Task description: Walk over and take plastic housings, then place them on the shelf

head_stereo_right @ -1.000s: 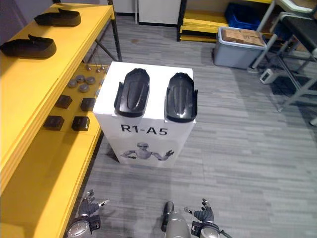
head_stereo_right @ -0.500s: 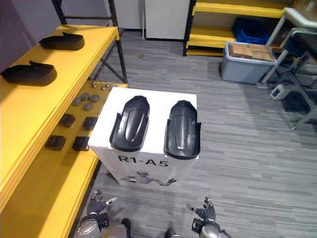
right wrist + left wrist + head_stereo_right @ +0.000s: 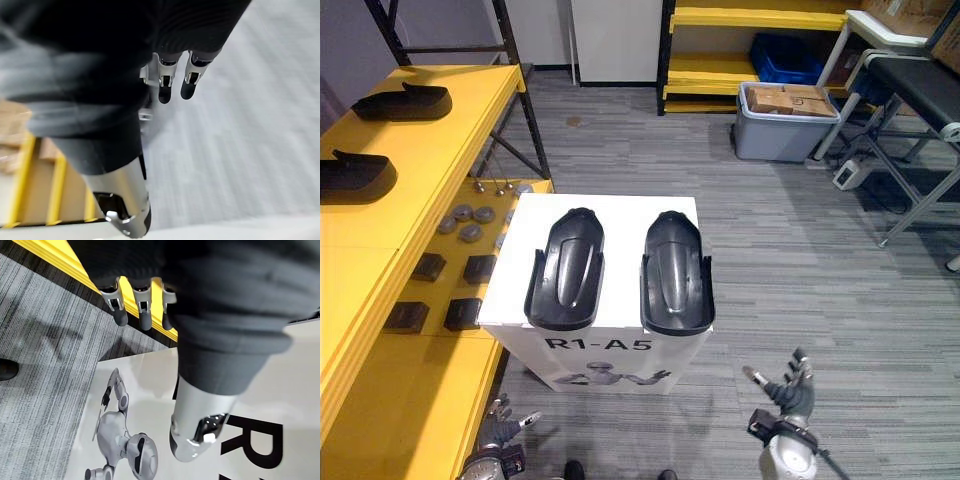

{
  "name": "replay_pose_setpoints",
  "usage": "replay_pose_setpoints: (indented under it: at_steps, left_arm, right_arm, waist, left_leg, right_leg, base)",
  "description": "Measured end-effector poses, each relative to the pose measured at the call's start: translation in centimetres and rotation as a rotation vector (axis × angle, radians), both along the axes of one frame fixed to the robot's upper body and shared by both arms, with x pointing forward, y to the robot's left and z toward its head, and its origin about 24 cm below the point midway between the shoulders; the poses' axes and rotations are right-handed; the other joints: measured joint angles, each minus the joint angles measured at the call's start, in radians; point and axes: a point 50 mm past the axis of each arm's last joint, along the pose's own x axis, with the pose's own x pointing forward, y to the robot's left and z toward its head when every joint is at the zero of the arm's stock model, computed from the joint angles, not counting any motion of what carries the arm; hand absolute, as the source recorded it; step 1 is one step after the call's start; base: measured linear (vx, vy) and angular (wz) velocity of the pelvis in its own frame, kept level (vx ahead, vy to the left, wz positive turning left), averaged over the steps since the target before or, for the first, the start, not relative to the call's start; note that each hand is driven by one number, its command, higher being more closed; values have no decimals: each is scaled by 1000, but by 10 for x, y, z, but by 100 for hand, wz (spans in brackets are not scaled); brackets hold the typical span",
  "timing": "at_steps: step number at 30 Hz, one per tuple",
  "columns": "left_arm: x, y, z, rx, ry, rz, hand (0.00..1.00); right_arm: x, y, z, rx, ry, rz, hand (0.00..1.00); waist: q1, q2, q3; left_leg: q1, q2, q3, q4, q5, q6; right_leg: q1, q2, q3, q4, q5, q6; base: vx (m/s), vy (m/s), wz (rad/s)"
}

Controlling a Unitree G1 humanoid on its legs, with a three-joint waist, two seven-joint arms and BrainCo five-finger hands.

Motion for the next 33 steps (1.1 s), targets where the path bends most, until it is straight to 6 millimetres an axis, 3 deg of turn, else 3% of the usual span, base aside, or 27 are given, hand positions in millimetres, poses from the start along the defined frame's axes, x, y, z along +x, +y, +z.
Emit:
replay_pose_setpoints:
  at_steps: [2,6,10,18,22,26,33]
  left_arm:
    - [-5,1,-2,10,18,-27,0]
    - [-5,1,-2,6,19,-45,0]
    - [-10,-5,-6,0,45,-84,0]
    - [-17,-13,-14,-16,89,-104,0]
    - [-19,-17,-15,-27,98,-107,0]
    - [-17,-19,-15,-30,94,-103,0]
    - [-13,-23,-15,-32,92,-91,0]
  right_arm:
    - [11,-2,27,-74,-96,33,0]
    - [37,-1,60,-184,-211,105,0]
    - [72,28,84,-270,-297,265,0]
    - [106,49,58,-334,-119,316,0]
    - [112,57,42,-356,-18,305,0]
    - [123,57,35,-398,59,251,0]
    - [134,62,35,-355,103,149,0]
  waist:
    - [-6,-1,-7]
    - [-6,0,-7]
    - [-1,1,-8]
    - [29,4,-7]
    - [43,9,-4]
    - [39,14,8]
    - [46,26,38]
  left_leg:
    - [-2,-3,-6,-6,1,1]
    - [-4,-5,-22,-7,1,2]
    - [-9,-4,-30,-7,3,4]
    - [-38,-11,-80,-16,26,17]
    - [-38,-18,-82,-28,40,20]
    - [-38,-22,-104,-64,73,17]
    - [-40,-20,-105,-64,76,12]
  right_leg:
    - [-1,0,0,-7,0,0]
    - [0,1,-2,-11,1,1]
    - [0,3,-4,-15,2,0]
    - [2,2,-15,-47,33,-3]
    - [2,-3,-15,-51,34,-3]
    - [-6,-4,-34,-51,34,-3]
    - [-4,-2,-30,-69,47,-2]
  base:
    - [51,9,5]
    - [9,10,9]
    - [-9,3,5]
    - [-18,15,15]
    - [-37,22,2]
    - [-67,5,14]
    - [-61,8,0]
